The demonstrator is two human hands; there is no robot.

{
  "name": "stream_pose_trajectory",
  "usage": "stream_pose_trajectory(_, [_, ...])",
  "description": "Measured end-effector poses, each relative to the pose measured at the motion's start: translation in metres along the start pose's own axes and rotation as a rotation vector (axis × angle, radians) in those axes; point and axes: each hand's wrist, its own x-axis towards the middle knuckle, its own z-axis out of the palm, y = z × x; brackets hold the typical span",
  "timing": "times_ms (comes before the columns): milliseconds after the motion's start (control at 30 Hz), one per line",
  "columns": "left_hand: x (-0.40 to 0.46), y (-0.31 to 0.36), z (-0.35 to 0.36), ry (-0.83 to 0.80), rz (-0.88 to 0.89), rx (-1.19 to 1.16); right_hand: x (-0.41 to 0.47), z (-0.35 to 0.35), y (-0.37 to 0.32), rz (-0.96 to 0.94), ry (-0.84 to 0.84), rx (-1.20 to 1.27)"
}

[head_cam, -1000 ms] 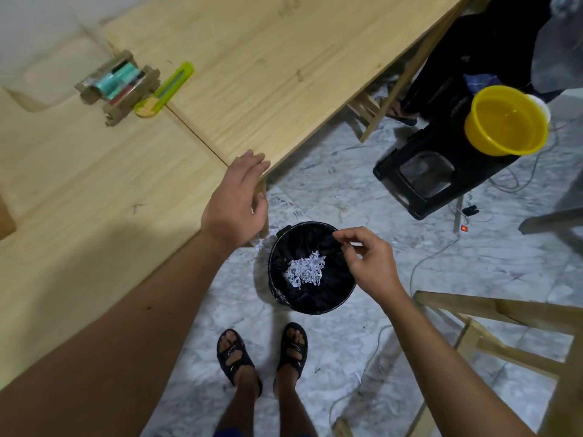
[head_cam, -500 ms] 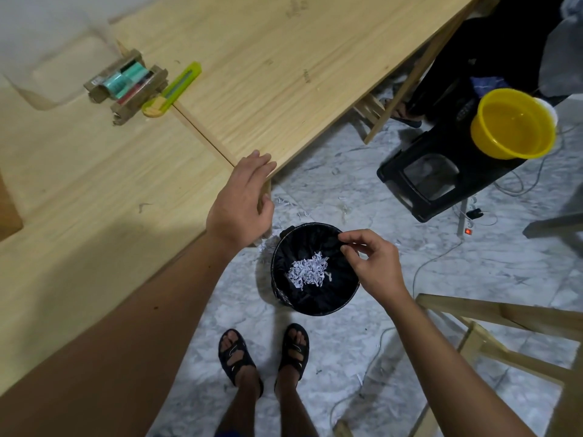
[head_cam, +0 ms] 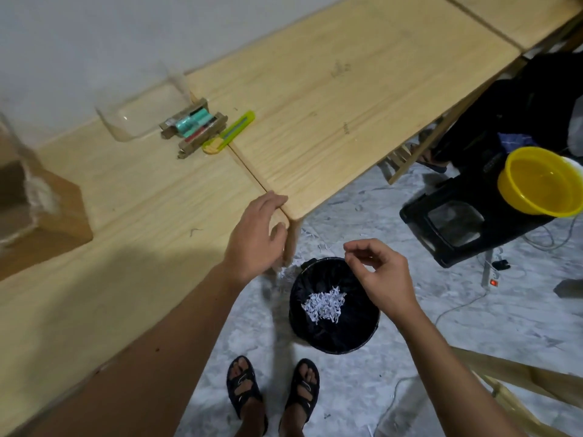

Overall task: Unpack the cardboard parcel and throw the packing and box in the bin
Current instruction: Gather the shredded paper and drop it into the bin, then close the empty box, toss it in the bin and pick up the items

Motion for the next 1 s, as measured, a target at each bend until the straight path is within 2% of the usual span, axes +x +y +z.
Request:
stream_pose_trajectory(267, [-0.036, -0.045, -0.100, 0.313, -0.153, -0.041, 0.045, 0.082, -0.076, -0.138, -0.204, 0.000])
stream_pose_trajectory(433, [-0.063, -0.062, -0.183, 0.476, -0.191, -0.025, 0.047, 0.167, -0.143, -0.237, -0.383, -0.022])
stream_pose_trajectory(667, [-0.112, -0.110, -0.298, 0.718, -0.269, 0.068, 0.023, 0.287, -0.244, -0.477, -0.594, -0.071])
stream_pose_trajectory(833, [-0.132, -0.157, -0.341, 0.750, -0.417, 0.002, 0.023, 0.356, -0.283, -0.488, -0.648, -0.069])
stream_pose_trajectory(1000, [-0.125, -0.195, -0.349, 0.656, -0.588, -0.308, 0.031, 0.404, -0.295, -0.456, -0.632, -0.037])
